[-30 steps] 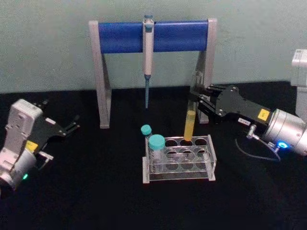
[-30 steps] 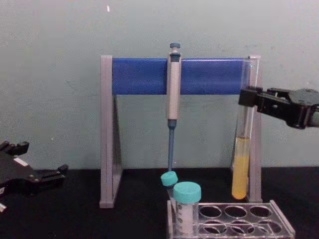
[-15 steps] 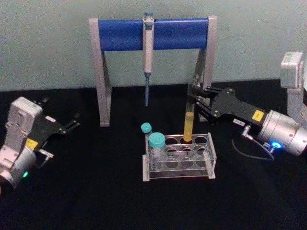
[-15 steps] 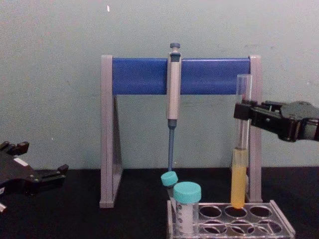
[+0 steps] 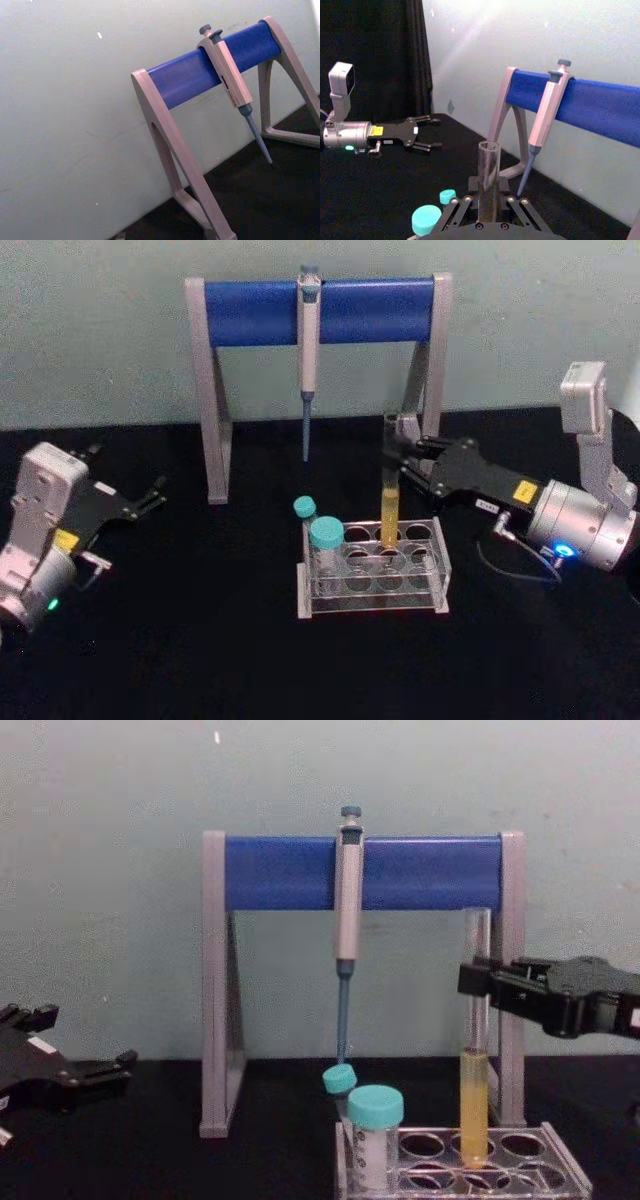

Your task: Pick up the test tube from the test tube rack, shake it, then place it back into the test tube rack.

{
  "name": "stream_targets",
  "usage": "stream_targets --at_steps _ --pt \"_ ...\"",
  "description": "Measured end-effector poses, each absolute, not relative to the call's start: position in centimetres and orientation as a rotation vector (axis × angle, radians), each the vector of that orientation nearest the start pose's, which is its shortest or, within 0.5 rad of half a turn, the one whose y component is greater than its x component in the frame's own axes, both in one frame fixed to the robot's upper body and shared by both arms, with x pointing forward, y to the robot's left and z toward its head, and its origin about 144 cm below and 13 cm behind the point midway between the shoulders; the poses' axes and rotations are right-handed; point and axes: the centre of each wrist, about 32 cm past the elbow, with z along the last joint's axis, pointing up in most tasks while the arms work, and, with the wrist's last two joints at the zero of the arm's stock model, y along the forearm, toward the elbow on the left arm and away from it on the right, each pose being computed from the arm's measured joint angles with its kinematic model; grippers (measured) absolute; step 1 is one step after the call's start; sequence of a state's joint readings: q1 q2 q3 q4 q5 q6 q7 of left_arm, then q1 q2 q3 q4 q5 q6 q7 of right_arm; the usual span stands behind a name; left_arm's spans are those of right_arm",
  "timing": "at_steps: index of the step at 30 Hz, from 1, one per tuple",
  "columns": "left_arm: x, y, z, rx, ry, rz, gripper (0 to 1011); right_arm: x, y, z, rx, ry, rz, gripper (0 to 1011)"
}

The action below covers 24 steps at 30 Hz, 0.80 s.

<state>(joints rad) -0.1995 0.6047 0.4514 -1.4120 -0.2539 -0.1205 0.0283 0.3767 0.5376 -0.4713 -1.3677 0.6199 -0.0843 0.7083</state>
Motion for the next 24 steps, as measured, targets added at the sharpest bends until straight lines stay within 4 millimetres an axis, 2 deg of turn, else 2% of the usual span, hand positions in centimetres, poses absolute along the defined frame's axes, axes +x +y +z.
stream_targets --at_steps 24 --pt "48.9 31.0 114.0 0.304 -0.285 1.248 1001 54.1 -28.8 117.2 -0.041 0.011 -0.568 228"
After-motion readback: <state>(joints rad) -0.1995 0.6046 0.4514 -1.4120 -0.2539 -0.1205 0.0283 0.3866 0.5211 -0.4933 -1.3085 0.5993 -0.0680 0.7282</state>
